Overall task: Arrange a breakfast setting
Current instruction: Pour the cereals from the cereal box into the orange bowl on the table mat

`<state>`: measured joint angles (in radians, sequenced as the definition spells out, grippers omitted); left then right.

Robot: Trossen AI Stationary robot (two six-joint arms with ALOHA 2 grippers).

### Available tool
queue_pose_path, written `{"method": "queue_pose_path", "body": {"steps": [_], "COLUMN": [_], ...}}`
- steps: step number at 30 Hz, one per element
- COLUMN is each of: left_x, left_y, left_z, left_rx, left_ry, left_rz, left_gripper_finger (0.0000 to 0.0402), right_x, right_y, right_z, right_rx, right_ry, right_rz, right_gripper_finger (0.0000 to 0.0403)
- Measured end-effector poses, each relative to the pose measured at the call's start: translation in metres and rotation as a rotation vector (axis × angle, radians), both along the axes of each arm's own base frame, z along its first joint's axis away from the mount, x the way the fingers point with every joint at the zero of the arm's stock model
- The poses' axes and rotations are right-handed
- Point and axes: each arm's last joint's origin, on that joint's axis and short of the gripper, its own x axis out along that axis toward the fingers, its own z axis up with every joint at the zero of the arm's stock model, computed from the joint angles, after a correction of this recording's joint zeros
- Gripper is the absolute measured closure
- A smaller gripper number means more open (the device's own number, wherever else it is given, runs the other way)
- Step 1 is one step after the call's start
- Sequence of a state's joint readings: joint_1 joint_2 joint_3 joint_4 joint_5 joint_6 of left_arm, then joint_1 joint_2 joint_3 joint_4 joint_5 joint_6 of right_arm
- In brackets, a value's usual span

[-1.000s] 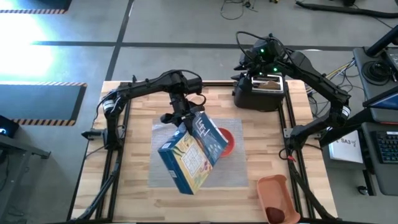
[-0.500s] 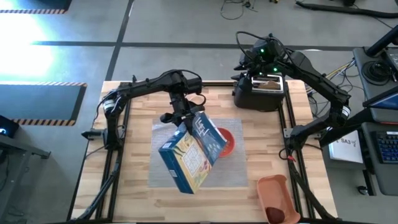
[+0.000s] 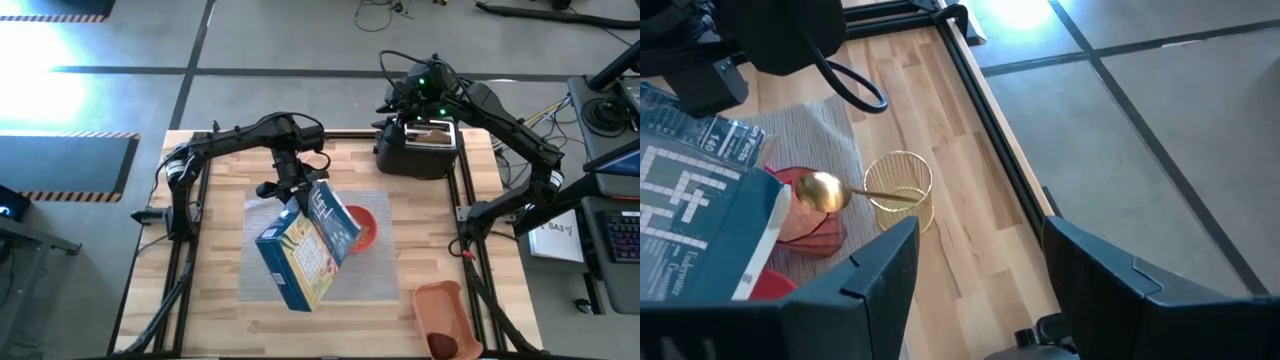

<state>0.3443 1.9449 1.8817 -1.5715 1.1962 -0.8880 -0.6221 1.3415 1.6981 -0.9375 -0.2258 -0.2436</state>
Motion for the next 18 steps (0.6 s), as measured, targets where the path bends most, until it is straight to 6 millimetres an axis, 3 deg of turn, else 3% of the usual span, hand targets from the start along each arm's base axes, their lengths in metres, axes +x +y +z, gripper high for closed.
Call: {"method": "queue_pose_path", "body": {"steps": [18], "left_x": [0.0014], "left_y": [0.0006], "left_z": [-0.0012], "left_rx": [0.003], "left_ry": [0.03], "left_rz": [0.017], "left_gripper_finger": [0.0333], "right_x": [-0.0001], "right_y": [-0.0001], "right_z": [0.0], "right_rx": [0.0], "right_ry": [0.0], "right_rz": [0.0], "right_gripper_finger": [0.0199]}}
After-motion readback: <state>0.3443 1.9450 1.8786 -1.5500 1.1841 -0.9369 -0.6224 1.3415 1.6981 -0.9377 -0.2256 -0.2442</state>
